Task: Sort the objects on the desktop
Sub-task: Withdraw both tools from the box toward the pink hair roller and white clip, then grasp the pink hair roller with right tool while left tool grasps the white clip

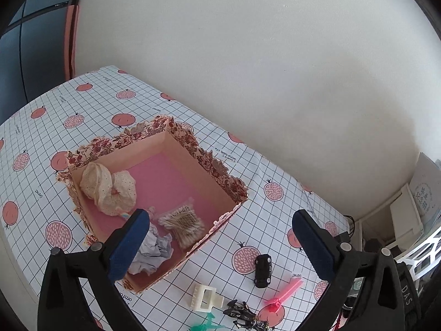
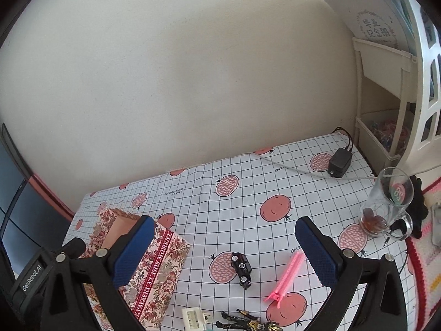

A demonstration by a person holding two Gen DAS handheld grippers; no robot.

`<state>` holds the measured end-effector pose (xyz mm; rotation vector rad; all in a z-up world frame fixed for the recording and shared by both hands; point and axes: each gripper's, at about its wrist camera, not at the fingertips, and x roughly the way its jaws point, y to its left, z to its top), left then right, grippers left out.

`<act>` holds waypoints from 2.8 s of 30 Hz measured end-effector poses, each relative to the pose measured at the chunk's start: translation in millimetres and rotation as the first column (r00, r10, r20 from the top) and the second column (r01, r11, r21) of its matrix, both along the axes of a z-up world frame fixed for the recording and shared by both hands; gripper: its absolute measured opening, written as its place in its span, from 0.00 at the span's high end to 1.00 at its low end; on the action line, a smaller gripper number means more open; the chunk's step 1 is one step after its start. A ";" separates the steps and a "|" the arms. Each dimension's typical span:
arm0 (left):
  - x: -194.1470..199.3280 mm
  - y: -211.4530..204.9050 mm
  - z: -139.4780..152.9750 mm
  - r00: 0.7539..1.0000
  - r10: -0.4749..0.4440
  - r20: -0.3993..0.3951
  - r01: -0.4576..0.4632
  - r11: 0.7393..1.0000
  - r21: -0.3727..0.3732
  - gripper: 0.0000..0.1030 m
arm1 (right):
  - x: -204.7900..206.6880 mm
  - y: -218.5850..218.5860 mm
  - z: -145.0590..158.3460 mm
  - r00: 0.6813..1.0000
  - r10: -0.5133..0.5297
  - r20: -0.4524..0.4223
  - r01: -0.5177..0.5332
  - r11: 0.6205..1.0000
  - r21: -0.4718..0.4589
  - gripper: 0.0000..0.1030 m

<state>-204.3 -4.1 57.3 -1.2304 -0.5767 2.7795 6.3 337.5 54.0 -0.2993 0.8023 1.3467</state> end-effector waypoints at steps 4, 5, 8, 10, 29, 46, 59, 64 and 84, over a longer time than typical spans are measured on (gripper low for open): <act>7.0 21.5 6.1 0.998 -0.037 -0.042 0.035 0.998 -0.046 0.00 | 14.1 -10.5 13.3 1.000 -0.020 -0.011 0.021 0.999 0.032 0.00; 8.4 26.0 7.1 0.998 -0.045 -0.049 0.043 0.998 -0.047 0.00 | 17.0 -13.1 16.9 1.000 -0.024 -0.010 0.025 0.999 0.045 0.00; 11.6 39.4 7.6 0.995 -0.076 -0.062 0.075 0.997 -0.028 0.00 | 23.6 -20.4 27.3 0.999 -0.037 -0.006 0.038 0.996 0.084 0.00; 13.8 46.7 7.2 0.993 -0.097 -0.072 0.097 0.995 -0.012 0.00 | 28.1 -23.7 30.7 1.000 -0.020 -0.021 0.023 0.993 0.115 0.00; 8.4 90.9 -39.8 0.966 -0.248 0.070 0.249 0.969 -0.008 0.00 | 70.7 -23.9 5.9 0.989 -0.031 -0.148 0.047 0.993 0.106 0.00; -7.6 84.5 -128.5 0.933 -0.212 0.292 0.218 0.976 0.011 0.00 | 80.5 11.3 -122.3 0.962 -0.158 -0.222 0.080 0.942 -0.326 0.00; -11.1 73.2 -168.0 0.901 -0.159 0.404 0.174 0.985 0.000 0.00 | 66.3 18.7 -169.0 0.976 -0.178 -0.126 0.102 0.885 -0.455 0.06; -10.3 70.0 -176.7 0.888 -0.129 0.442 0.159 0.987 -0.030 0.00 | 63.5 19.4 -175.7 0.976 -0.178 -0.125 0.101 0.880 -0.463 0.06; -5.8 61.2 -190.9 0.861 -0.063 0.504 0.112 0.992 -0.066 0.30 | 51.0 24.6 -191.2 0.982 -0.182 -0.045 0.138 0.862 -0.488 0.26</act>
